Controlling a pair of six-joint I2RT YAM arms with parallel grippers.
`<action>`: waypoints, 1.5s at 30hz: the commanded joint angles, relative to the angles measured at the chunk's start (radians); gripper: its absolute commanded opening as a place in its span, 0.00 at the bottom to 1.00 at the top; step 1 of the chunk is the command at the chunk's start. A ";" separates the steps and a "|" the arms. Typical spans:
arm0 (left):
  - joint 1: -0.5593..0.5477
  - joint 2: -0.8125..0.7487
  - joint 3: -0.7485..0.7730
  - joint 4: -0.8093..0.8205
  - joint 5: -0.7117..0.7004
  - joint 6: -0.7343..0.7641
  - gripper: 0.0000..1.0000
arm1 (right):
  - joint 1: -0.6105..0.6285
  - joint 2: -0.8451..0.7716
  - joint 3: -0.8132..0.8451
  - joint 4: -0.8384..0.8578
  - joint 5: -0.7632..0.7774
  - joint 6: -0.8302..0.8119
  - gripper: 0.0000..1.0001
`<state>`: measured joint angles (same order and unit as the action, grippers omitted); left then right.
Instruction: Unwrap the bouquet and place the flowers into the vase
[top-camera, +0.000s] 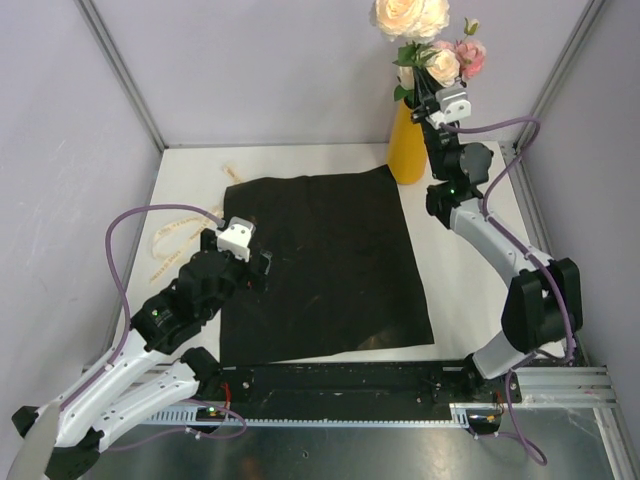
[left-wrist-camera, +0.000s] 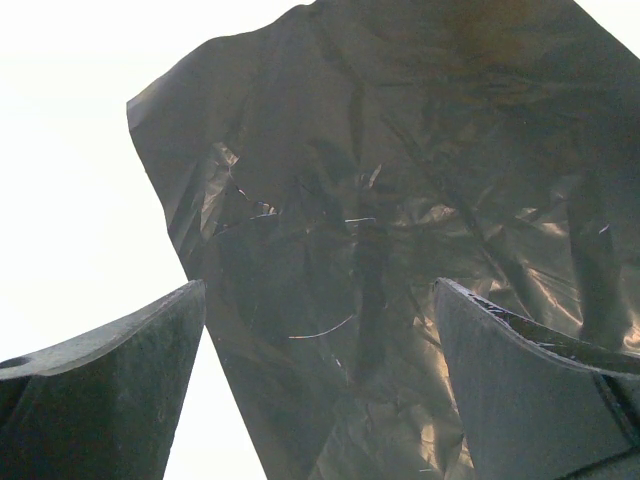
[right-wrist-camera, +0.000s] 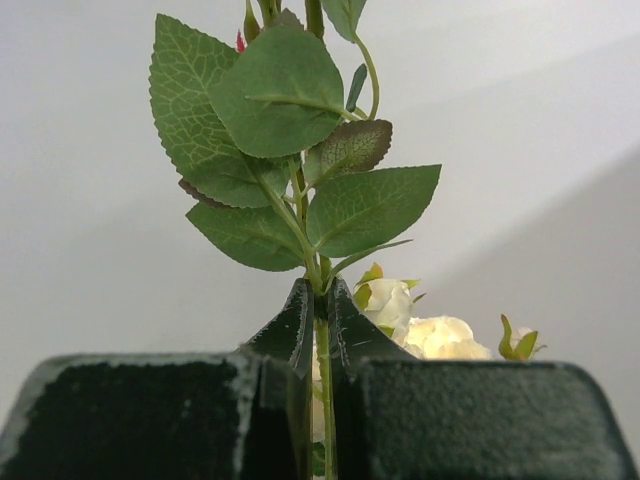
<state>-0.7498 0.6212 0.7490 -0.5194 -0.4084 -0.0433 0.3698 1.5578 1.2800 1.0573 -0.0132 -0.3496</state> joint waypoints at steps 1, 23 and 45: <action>0.001 -0.002 -0.002 0.023 -0.012 0.018 1.00 | -0.001 0.064 0.116 0.060 -0.076 -0.046 0.00; 0.001 0.014 -0.001 0.022 -0.024 0.025 1.00 | 0.015 0.192 0.281 -0.054 -0.109 -0.150 0.00; 0.001 0.011 -0.001 0.023 -0.026 0.023 1.00 | -0.070 0.253 0.250 -0.234 0.074 0.020 0.00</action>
<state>-0.7498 0.6369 0.7479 -0.5194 -0.4164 -0.0418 0.3134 1.7813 1.5276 0.8711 -0.0414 -0.4072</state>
